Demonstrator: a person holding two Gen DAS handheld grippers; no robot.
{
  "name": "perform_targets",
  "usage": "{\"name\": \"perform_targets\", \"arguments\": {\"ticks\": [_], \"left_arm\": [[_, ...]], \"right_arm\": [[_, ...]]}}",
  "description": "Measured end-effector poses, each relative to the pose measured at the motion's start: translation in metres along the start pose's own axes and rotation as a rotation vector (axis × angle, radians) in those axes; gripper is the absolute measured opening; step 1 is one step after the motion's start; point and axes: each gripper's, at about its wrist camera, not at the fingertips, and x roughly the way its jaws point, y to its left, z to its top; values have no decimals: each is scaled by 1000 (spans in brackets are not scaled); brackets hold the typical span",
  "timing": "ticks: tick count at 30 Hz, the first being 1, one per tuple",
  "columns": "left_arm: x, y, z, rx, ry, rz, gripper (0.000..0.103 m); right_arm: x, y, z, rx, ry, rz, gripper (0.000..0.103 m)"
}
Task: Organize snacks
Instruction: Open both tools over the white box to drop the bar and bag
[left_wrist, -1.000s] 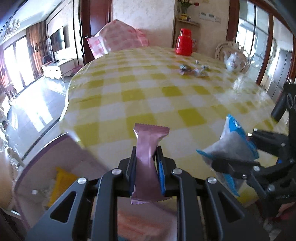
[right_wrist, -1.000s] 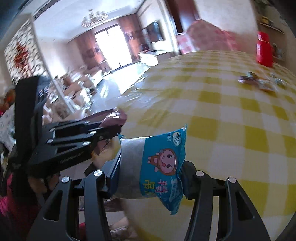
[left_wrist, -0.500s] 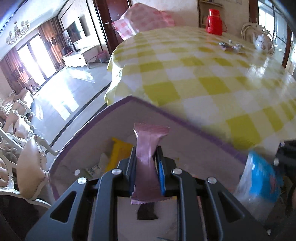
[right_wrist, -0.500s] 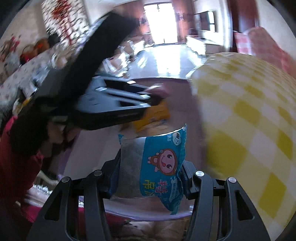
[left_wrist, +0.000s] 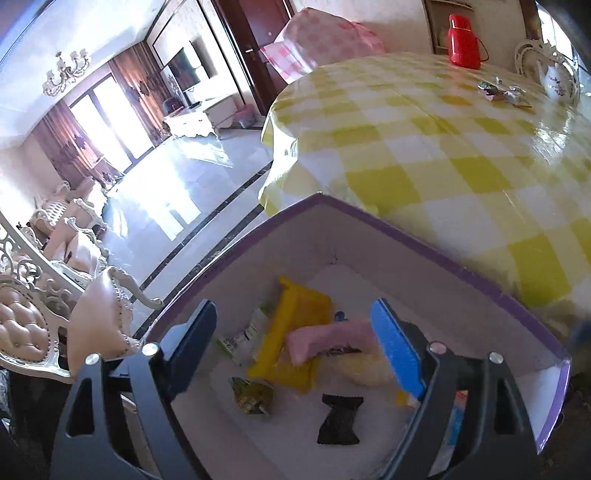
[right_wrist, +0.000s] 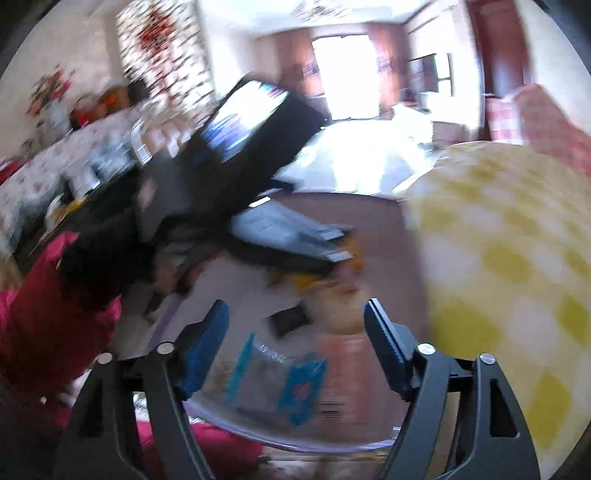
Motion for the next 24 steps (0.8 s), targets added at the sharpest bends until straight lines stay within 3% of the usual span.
{"name": "perform_targets", "arguments": {"ticks": [6,10,12,14,15,17,18,20,24], "left_arm": [[-7,-17,9,9,-42,-10,94],[-11,-34,29,3,-64,-42,99],[-9,-42,48,-42,-37,-105,99],[-7,-52,78,-140,-19,-274,99],[-6,-58,89,-166,-21,-313,98],[-4,-86,121,-180,-38,-374,99],[-2,-108,140,-171,-54,-387,99],[3,-140,167,-168,-77,-382,101],[32,-218,224,-203,-101,-411,101]], "right_arm": [[-67,-84,-6,204,-105,-187,80],[-100,-139,-15,380,-156,-250,79],[-116,-172,-26,467,-164,-311,80],[-135,-193,-39,505,-187,-372,79],[-149,-207,-45,529,-208,-423,80],[-165,-230,-55,568,-218,-491,82],[-172,-240,-58,590,-217,-523,88],[-186,-270,-70,656,-225,-603,89],[-194,-330,-83,745,-205,-669,89]]}}
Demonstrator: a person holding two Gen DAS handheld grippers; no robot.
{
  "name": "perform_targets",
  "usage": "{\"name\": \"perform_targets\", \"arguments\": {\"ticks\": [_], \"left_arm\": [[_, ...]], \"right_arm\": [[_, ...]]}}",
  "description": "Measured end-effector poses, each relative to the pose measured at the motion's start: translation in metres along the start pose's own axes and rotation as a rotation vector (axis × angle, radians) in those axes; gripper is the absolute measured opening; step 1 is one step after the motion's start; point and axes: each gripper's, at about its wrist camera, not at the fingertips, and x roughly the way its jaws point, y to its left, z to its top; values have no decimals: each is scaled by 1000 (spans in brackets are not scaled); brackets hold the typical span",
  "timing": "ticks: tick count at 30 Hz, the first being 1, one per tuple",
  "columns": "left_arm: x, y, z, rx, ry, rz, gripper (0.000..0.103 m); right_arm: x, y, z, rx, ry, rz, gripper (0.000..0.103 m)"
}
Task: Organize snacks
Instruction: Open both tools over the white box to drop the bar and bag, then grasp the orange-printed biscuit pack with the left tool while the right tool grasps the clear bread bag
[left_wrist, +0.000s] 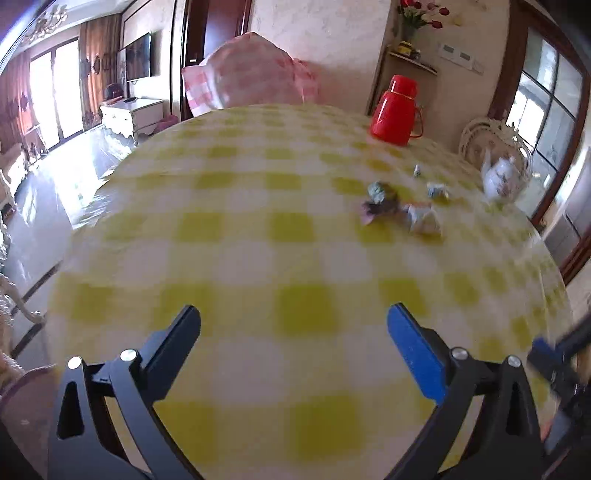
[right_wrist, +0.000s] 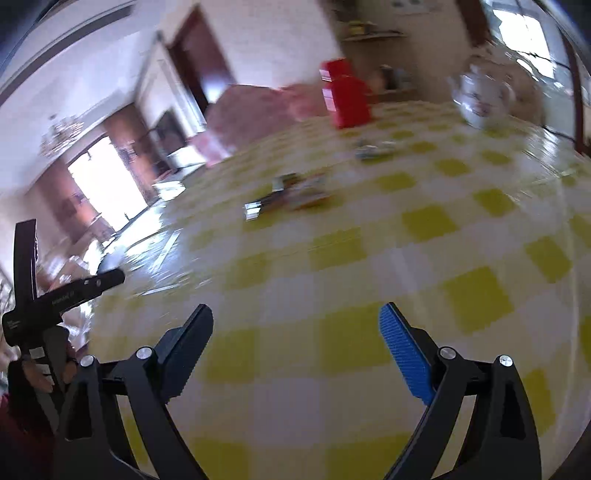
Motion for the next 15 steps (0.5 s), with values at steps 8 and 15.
{"name": "perform_targets", "arguments": {"ticks": [8,15], "left_arm": [[96,-37,43,-318,-97,21,101],[136,-23,64,-473,-127,-46,101]], "right_arm": [[66,-28,45,36,15,-50,89],[123,-31,98,8,13,-78,89]]}}
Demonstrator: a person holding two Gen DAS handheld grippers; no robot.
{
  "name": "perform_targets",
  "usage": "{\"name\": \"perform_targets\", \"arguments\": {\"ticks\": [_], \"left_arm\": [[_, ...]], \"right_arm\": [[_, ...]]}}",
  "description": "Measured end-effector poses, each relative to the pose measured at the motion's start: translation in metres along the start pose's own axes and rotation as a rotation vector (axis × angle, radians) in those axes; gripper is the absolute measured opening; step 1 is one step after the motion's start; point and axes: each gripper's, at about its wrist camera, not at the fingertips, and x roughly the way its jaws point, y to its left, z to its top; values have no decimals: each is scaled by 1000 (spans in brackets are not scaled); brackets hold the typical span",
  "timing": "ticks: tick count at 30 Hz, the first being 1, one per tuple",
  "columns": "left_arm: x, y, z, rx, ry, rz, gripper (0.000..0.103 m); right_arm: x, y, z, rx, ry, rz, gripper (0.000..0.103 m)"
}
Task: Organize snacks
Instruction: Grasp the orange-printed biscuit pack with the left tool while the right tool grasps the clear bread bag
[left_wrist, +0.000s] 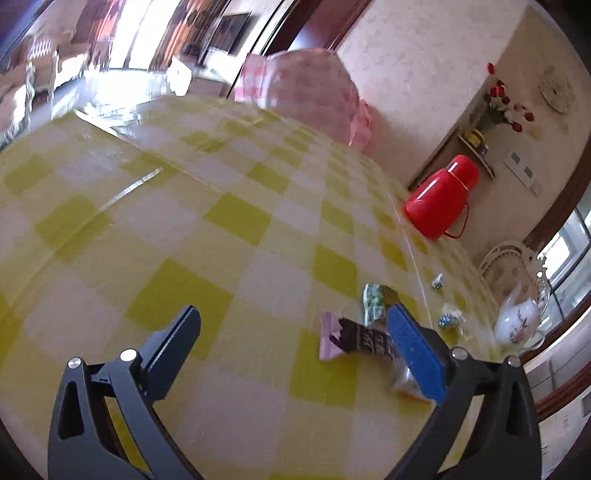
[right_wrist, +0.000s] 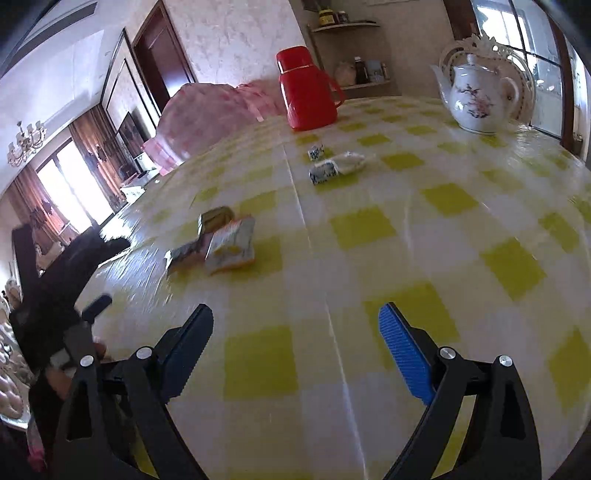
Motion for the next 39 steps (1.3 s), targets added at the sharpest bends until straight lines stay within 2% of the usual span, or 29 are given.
{"name": "perform_targets", "arguments": {"ticks": [1,3,6,10,14,16,18,20,22,23,24,25,29,33,36,39], "left_arm": [[1,3,3,-12,6,-13,101],[-1,12,9,-32,-16,8,101],[-4,22,11,-79,-41,16,101],[-5,13,10,-41,-42,11,101],[-5,8,9,-23,-37,4,101],[-2,10,9,-29,-25,5,101],[-1,12,10,-45,-14,4,101],[0,14,10,-55,-8,4,101],[0,15,10,-61,-6,3,101],[0,15,10,-54,-4,3,101],[-1,14,12,-46,-11,9,101],[-3,15,13,-43,-16,12,101],[-4,18,15,-47,-17,14,101],[-3,12,12,-14,4,4,101],[-2,0,10,47,40,-61,101],[4,-22,-1,136,136,-171,101]], "right_arm": [[5,1,10,2,-7,-11,89],[21,-7,37,21,-45,-50,89],[59,-30,83,98,-44,-103,89],[112,-60,137,205,-8,-118,86],[151,-59,170,162,51,-162,81],[169,-55,173,124,105,-188,71],[184,-47,169,67,175,-212,71],[186,-35,161,-16,172,-239,71],[180,-31,152,-37,166,-219,67],[173,-30,148,-27,170,-194,64],[164,-29,142,-20,173,-158,52],[158,-27,137,-13,186,-127,48],[117,-8,90,-95,213,-27,47],[63,3,40,-152,189,0,46],[20,4,6,-195,155,-11,46],[-17,-2,-16,-198,104,-26,46]]}}
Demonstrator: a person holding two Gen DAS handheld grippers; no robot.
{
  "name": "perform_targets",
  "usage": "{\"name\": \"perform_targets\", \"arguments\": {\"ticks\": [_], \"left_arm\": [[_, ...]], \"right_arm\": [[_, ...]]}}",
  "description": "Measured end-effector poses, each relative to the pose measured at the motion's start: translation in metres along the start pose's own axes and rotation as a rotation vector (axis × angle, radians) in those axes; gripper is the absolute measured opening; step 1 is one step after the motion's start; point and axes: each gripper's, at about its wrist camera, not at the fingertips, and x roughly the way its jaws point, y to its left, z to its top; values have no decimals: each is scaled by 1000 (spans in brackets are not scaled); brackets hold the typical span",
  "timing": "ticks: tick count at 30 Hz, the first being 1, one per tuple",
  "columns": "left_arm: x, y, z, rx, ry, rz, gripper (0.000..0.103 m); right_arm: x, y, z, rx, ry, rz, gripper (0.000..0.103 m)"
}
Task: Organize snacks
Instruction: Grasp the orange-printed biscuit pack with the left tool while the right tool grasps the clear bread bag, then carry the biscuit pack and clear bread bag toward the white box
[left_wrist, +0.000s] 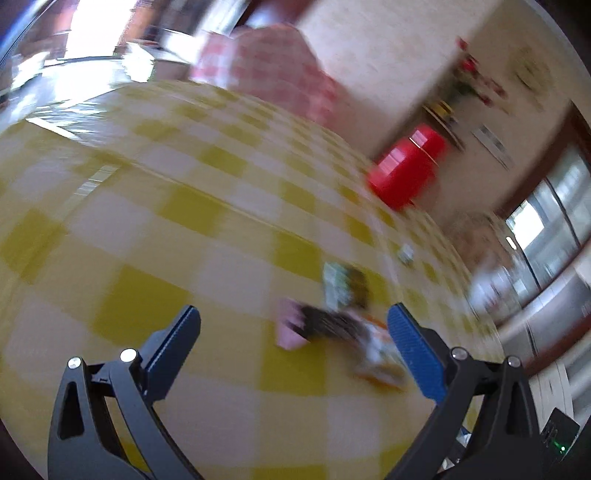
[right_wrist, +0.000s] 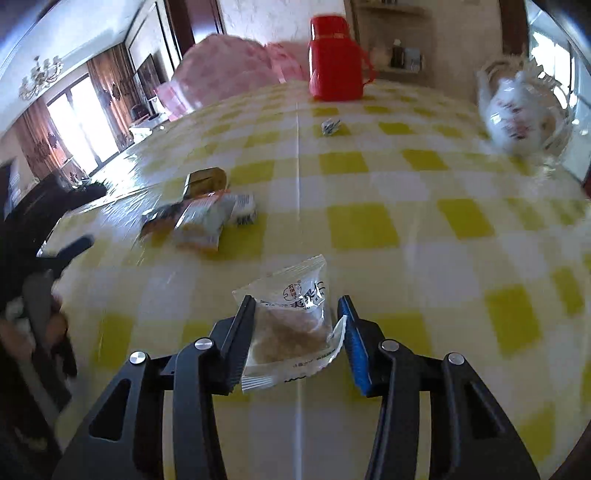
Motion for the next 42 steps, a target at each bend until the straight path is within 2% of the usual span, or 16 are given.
{"name": "perform_targets", "arguments": {"ticks": [2,3,5,7,9,14,16,17,20,22,23,25,26,30,36,42], "left_arm": [[9,-13,-6,49,63,-46,101],[11,-20,-11,81,78,-45,101],[17,-41,-24,196,96,-18,101],[19,-60,-36,320,100,15,101],[20,-71,-48,393,89,47,101],[42,-91,-50,466,128,58,98],[62,-101,-47,516,172,90,84],[74,-103,-46,521,208,92,81],[95,-112,-39,547,223,116,76],[99,-115,-39,580,223,104,54],[99,-114,-41,596,227,95,54],[94,-115,-49,644,230,104,44],[90,-115,-54,663,226,105,44],[74,-115,-60,647,237,72,42],[24,-111,-78,626,178,43,42],[-20,-91,-89,547,116,15,42]], "right_arm": [[-17,-8,-16,40,-37,-4,46],[-20,-11,-21,59,-39,-2,46],[-21,-17,-33,117,-5,24,46],[-25,-13,-36,100,-13,27,46],[-24,-8,-36,80,-10,27,46],[-21,-8,-36,77,13,49,46],[-21,-9,-37,83,20,60,46],[-21,-10,-37,84,23,67,46],[-19,-9,-37,79,28,80,47],[-19,-10,-37,76,29,82,47],[-19,-11,-36,82,31,85,47],[-18,-16,-36,103,36,102,47],[-18,-17,-36,107,34,102,47],[-20,-22,-36,128,22,108,46],[-26,-24,-36,124,-20,101,46],[-36,-19,-37,104,-64,68,46]]}}
